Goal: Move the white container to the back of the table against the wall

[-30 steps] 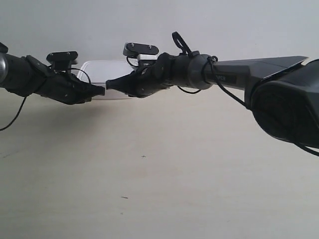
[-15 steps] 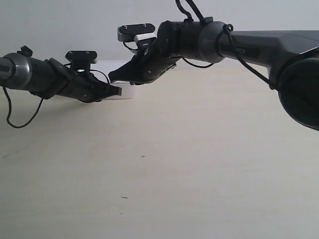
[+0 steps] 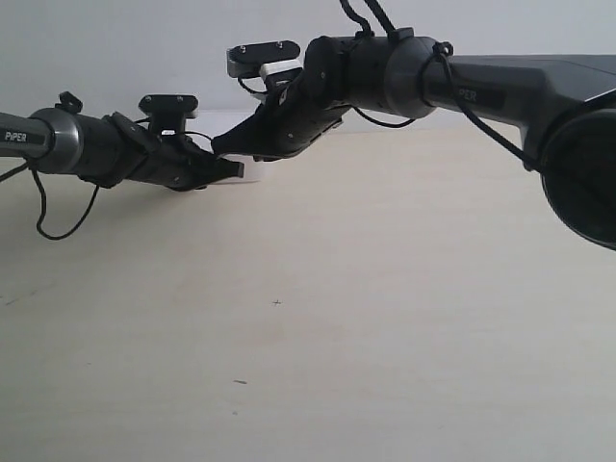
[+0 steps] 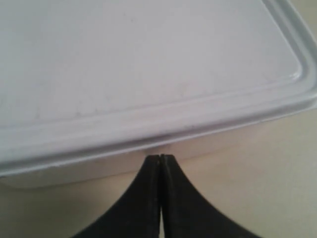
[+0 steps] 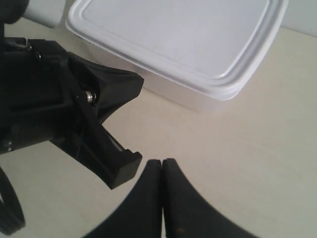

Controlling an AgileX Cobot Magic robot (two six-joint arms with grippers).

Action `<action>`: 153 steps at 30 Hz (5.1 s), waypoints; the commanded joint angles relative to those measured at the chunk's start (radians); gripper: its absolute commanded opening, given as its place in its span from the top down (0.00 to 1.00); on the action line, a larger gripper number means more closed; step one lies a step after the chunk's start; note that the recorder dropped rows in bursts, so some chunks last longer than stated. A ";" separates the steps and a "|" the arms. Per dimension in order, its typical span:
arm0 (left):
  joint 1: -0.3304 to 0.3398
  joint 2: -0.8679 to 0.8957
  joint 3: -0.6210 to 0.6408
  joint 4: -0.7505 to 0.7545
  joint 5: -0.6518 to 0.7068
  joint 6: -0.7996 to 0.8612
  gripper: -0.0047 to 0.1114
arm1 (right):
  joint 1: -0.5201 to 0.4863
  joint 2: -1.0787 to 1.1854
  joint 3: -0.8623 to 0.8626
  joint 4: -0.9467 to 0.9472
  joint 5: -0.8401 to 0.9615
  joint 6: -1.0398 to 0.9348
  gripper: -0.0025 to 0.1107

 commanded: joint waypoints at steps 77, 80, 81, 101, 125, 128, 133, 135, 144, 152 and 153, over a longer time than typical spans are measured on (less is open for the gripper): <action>0.138 -0.666 0.613 -0.850 0.263 1.040 0.96 | -0.002 -0.331 0.352 0.192 0.052 -0.190 0.98; 0.138 -0.756 0.656 -0.850 0.283 1.038 0.96 | -0.002 -0.434 0.490 0.205 -0.024 -0.190 0.98; 0.138 -0.787 0.674 -0.850 0.293 1.038 0.96 | -0.002 -0.473 0.542 0.216 -0.051 -0.195 0.98; 0.138 -1.566 1.038 -0.850 0.259 0.970 0.96 | -0.002 -1.319 1.116 0.223 -0.227 -0.193 0.98; 0.138 -2.133 1.342 -0.850 0.067 0.917 0.96 | -0.002 -1.506 1.399 0.221 -0.556 -0.189 0.98; 0.138 -2.133 1.342 -0.850 0.073 0.917 0.96 | -0.002 -1.502 1.399 0.227 -0.546 -0.189 0.98; 0.138 -2.133 1.342 -0.850 0.073 0.917 0.96 | -0.002 -1.502 1.399 0.227 -0.546 -0.189 0.98; 0.138 -2.133 1.342 -0.850 0.073 0.917 0.96 | -0.002 -1.502 1.399 0.227 -0.546 -0.189 0.98; 0.138 -2.133 1.342 -0.850 0.085 0.917 0.96 | 0.108 -1.519 1.399 0.221 -0.544 -0.189 0.98; 0.138 -2.131 1.352 -0.850 0.071 0.917 0.96 | 0.115 -1.564 1.400 0.212 -0.524 -0.189 0.98; 0.138 -2.131 1.359 -0.850 0.058 0.917 0.96 | 0.115 -1.574 1.400 0.196 -0.524 -0.189 0.98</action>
